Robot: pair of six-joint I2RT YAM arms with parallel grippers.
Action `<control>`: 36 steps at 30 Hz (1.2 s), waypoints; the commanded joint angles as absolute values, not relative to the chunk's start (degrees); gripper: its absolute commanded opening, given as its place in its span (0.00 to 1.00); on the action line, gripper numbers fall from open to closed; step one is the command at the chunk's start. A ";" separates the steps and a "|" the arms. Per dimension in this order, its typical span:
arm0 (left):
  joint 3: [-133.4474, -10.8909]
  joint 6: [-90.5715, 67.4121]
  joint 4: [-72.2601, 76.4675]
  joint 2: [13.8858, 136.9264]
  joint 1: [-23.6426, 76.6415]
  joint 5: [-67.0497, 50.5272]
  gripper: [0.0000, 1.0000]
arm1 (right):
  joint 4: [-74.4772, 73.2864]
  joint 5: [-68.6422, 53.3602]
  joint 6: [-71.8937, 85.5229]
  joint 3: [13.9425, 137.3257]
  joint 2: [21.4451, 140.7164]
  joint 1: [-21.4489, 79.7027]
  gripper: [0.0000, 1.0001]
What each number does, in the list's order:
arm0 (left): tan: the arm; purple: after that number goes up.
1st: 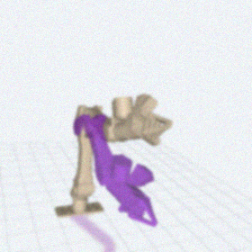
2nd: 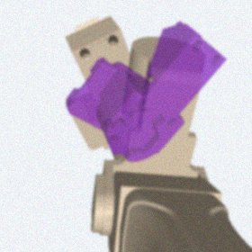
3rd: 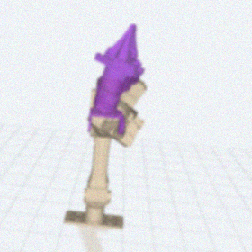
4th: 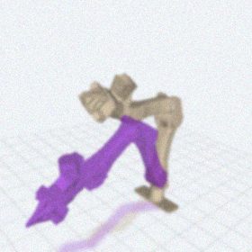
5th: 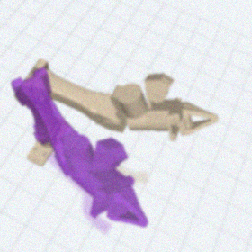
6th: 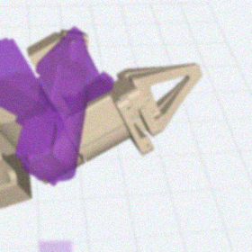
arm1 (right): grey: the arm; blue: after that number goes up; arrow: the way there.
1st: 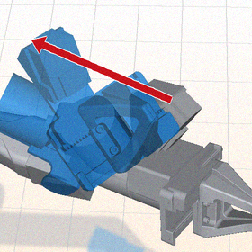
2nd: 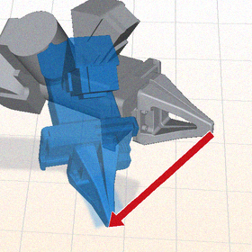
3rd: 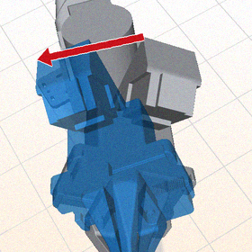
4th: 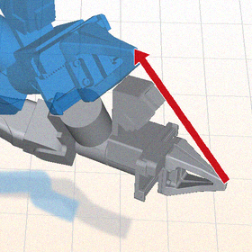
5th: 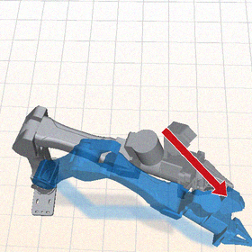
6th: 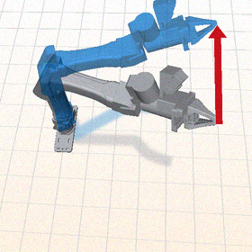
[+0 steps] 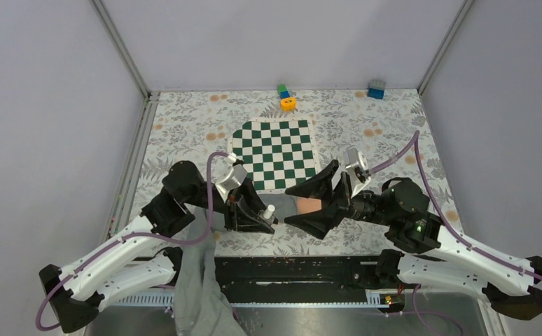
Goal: Paint the nails
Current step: Screw the nail polish bottle.
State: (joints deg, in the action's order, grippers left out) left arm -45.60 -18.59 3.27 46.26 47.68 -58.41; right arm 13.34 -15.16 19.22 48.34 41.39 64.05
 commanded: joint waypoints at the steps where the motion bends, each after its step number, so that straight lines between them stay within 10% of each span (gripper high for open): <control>1: -46.24 -26.47 16.64 46.49 47.67 -68.43 0.00 | 20.48 -29.97 16.97 50.41 43.64 63.90 0.77; 16: -46.31 -26.63 16.68 47.15 48.25 -68.60 0.00 | 31.96 -39.31 25.59 53.17 54.28 63.97 0.68; 22: -45.73 -25.95 16.92 46.03 48.25 -66.34 0.00 | 30.08 -39.03 25.85 53.69 55.69 63.94 0.43; 27: -45.17 -25.35 16.70 44.94 48.16 -62.31 0.00 | 25.88 -35.57 24.29 53.65 54.99 63.93 0.01; 36: -45.64 -19.34 8.23 42.00 46.09 -48.67 0.00 | 10.72 -16.35 21.81 54.73 52.50 64.03 0.00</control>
